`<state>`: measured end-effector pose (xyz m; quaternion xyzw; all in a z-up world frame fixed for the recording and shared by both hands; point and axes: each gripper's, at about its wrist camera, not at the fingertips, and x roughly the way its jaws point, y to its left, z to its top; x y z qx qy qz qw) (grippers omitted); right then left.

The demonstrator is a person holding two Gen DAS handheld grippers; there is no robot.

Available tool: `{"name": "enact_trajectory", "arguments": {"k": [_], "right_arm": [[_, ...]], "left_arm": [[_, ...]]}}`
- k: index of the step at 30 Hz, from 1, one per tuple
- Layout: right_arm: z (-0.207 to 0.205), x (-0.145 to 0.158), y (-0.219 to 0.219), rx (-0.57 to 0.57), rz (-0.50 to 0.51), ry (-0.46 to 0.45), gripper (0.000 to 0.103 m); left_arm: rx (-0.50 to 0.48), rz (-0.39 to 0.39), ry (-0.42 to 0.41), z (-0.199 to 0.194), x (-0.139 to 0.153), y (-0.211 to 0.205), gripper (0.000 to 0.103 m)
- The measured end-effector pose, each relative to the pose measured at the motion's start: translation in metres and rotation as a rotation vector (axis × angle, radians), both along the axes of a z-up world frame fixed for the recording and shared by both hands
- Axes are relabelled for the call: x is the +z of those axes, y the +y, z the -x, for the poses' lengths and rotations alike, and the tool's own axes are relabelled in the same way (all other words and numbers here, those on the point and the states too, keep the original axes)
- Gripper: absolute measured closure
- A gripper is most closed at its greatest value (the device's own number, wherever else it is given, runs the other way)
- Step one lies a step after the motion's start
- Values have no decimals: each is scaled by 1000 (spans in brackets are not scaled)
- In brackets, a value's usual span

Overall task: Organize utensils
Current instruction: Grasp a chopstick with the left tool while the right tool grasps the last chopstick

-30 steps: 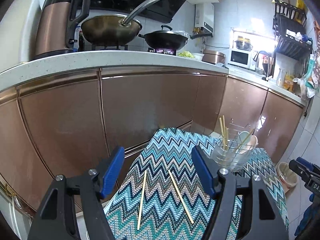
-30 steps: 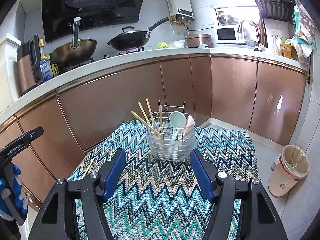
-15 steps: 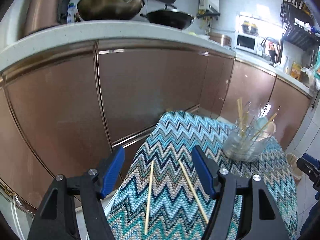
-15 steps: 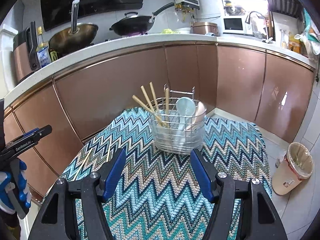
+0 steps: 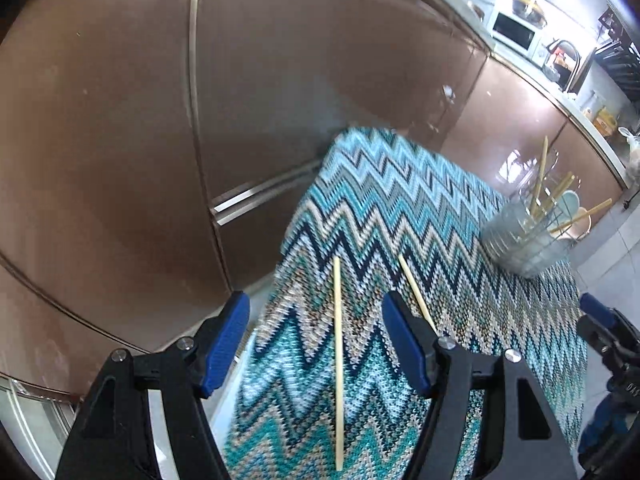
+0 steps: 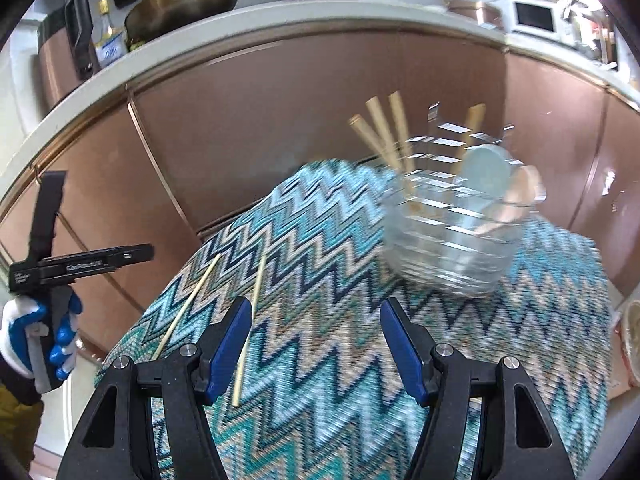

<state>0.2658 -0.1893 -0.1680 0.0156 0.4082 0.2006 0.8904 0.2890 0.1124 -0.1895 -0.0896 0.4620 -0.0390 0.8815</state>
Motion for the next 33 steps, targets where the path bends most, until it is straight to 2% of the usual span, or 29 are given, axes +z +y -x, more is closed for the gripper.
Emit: {"name": "enact_trajectory", "arguments": {"k": [2, 6, 12, 15, 19, 27, 33], "right_arm": [[-11, -9, 9, 34, -6, 40, 44], [-28, -22, 27, 88, 1, 104, 50], [-48, -42, 50, 152, 32, 172, 59], [-57, -51, 59, 184, 37, 202, 62], [-70, -61, 71, 220, 42, 234, 65], [-94, -80, 98, 274, 64, 306, 79], [-113, -100, 117, 293, 89, 366, 86]], "left_arm": [[-26, 16, 34, -11, -10, -4, 38], [-66, 54, 110, -34, -27, -12, 47], [-98, 25, 200, -59, -51, -24, 63], [-101, 17, 235, -67, -61, -24, 66], [-115, 22, 266, -73, -67, -23, 74], [-168, -15, 286, -78, -68, -29, 88], [-198, -36, 300, -81, -74, -31, 92]]}}
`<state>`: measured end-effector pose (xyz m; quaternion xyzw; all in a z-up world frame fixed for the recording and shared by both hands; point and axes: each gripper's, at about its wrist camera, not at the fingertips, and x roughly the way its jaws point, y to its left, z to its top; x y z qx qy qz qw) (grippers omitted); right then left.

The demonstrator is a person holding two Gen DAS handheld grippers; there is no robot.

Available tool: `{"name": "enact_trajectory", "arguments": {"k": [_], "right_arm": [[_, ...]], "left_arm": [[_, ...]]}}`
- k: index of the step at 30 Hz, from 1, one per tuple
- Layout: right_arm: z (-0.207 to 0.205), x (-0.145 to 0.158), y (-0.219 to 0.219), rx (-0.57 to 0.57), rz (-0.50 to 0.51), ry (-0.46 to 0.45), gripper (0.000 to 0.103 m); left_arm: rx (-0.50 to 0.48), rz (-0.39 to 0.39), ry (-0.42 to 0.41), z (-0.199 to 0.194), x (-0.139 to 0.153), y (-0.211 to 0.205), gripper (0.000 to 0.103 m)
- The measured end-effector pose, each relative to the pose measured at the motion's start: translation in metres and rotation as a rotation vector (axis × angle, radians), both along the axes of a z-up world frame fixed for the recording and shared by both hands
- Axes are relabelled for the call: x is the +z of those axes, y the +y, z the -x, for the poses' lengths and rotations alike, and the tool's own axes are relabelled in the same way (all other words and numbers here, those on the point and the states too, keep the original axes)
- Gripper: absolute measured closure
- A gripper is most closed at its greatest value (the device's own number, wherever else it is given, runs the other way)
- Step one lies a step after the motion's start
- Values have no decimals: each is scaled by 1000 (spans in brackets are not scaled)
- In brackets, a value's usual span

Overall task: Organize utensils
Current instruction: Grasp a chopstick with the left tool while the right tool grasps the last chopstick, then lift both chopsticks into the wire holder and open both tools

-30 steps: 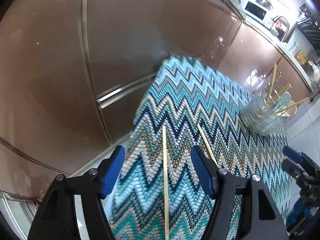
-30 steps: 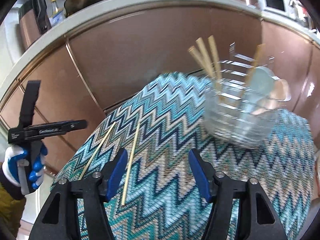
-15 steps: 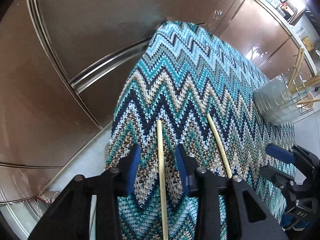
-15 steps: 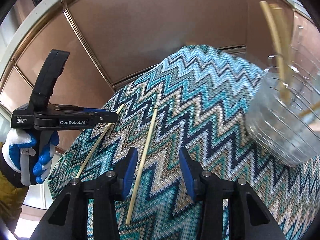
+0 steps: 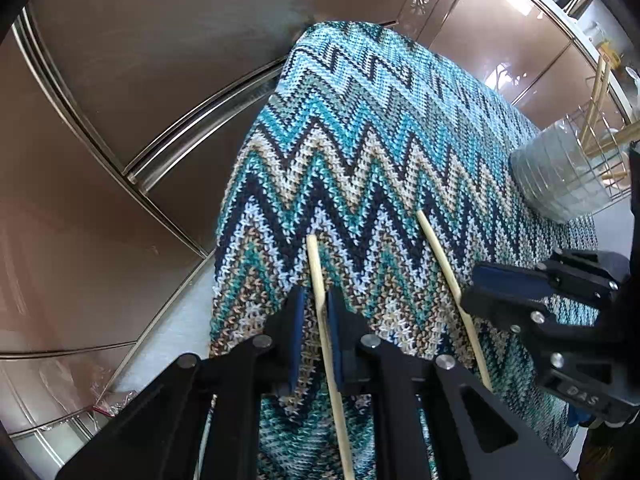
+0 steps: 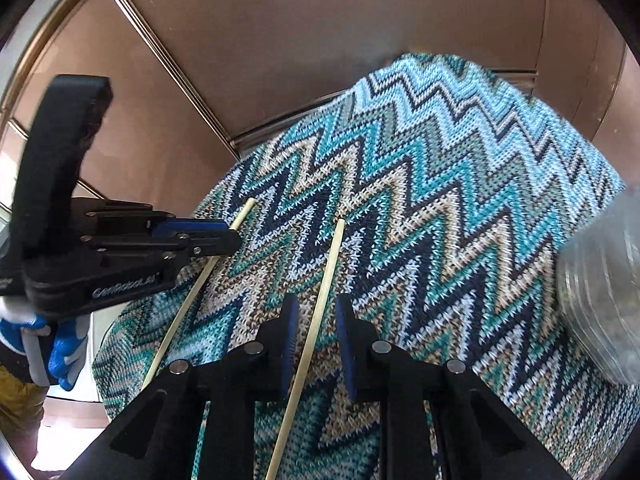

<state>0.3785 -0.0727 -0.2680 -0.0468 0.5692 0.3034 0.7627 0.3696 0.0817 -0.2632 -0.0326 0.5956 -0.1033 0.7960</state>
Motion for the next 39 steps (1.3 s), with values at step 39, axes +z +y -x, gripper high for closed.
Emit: {"name": "enact_trajectory", "arguments": {"k": [39], "right_arm": [[59, 68, -34, -49, -94, -143, 97]], "left_arm": [[10, 36, -276, 57, 72, -21, 99]]}}
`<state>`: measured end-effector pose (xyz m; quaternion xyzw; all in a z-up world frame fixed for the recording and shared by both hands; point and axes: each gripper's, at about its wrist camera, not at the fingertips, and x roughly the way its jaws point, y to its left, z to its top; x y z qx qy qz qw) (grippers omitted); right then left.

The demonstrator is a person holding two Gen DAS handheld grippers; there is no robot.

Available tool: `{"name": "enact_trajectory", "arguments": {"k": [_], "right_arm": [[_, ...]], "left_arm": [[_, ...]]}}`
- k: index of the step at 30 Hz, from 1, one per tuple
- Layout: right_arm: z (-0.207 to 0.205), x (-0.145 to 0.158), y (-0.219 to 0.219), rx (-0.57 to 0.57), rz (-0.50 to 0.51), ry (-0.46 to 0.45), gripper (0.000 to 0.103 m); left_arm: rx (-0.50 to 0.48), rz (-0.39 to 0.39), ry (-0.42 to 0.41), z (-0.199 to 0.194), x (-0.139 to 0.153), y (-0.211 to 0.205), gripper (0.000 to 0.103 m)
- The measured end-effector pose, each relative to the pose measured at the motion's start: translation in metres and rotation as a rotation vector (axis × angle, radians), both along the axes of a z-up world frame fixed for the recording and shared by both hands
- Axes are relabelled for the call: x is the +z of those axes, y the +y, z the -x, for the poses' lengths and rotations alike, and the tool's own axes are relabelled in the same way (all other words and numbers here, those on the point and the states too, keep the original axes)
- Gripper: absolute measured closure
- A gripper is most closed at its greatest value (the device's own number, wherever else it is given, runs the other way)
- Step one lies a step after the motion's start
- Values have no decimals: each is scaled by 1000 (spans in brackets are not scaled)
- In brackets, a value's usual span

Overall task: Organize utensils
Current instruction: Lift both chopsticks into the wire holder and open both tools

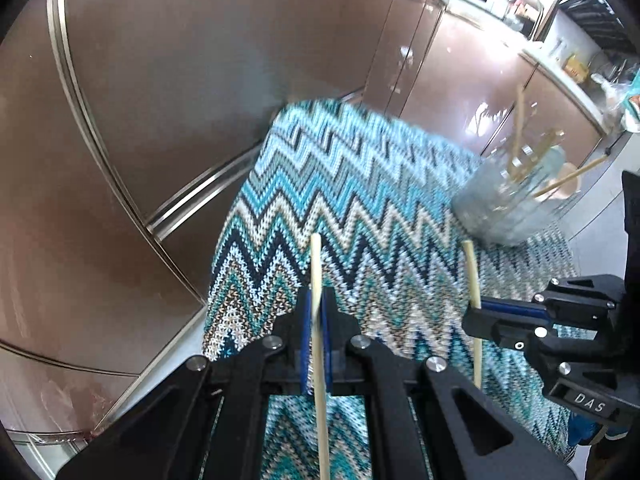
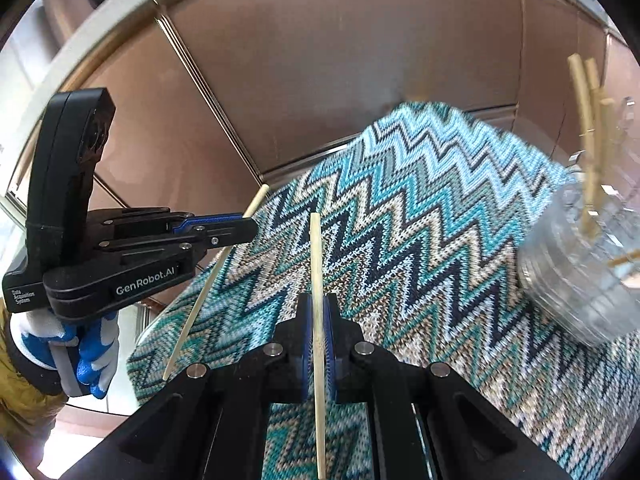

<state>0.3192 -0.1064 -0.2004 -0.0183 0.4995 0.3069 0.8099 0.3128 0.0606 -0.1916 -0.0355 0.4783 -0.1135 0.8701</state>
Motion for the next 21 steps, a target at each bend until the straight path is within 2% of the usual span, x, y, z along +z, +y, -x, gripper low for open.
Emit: {"name": "enact_trajectory", "arguments": {"k": [14, 21], "right_arm": [[88, 71, -42, -78, -36, -162, 97], [130, 102, -53, -118, -65, -233, 97]], "left_arm": [[8, 71, -215, 78, 71, -7, 98], [22, 148, -327, 126, 105, -10, 99]]}}
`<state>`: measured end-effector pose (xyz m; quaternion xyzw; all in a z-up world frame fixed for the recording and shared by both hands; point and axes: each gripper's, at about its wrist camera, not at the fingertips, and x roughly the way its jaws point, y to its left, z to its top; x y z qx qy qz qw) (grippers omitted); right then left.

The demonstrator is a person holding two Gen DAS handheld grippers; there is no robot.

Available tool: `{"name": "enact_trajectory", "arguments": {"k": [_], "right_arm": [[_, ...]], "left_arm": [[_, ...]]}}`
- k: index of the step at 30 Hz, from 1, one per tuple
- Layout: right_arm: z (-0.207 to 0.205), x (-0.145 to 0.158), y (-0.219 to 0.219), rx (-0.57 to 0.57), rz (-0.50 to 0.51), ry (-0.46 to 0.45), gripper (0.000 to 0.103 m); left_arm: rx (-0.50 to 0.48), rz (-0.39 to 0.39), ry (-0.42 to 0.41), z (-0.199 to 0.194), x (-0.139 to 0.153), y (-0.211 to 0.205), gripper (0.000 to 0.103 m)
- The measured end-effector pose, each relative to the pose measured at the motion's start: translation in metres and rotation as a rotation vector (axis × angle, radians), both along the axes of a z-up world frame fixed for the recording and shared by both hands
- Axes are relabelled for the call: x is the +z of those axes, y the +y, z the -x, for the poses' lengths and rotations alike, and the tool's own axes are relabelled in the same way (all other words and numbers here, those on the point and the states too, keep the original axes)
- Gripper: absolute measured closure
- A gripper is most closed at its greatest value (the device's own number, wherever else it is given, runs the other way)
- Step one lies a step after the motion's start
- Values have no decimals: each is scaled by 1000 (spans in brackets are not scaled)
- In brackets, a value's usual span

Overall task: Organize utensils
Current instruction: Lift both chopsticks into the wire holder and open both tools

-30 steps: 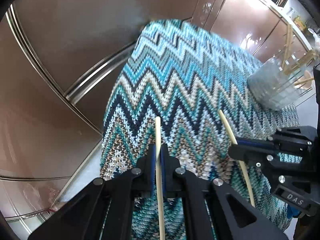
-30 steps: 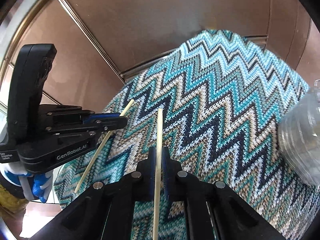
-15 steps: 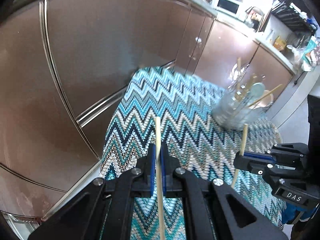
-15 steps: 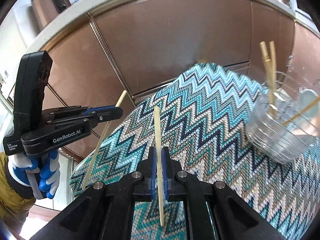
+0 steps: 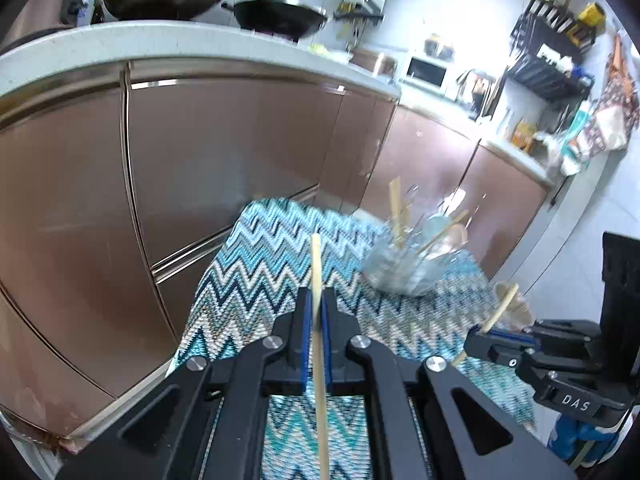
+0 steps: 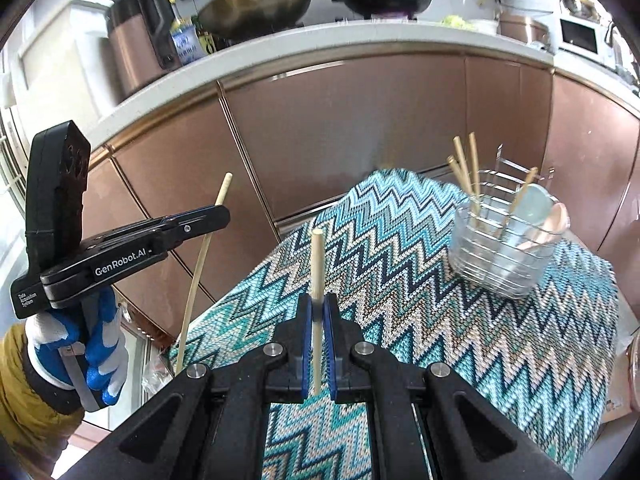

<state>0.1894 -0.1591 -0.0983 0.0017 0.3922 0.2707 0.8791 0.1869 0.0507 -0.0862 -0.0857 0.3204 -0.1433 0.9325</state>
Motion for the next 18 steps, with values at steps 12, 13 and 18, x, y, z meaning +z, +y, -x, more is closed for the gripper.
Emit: {"name": "enact_trajectory", "arguments": {"k": [12, 13, 18], "right_arm": [[51, 39, -30, -59, -17, -128, 97], [52, 40, -34, -67, -16, -137, 97], [49, 51, -57, -109, -28, -172, 97]], "left_arm": [[-33, 43, -158, 54, 49, -25, 99], [-35, 46, -168, 57, 52, -28, 99], [-46, 58, -226, 52, 64, -47, 99]]}}
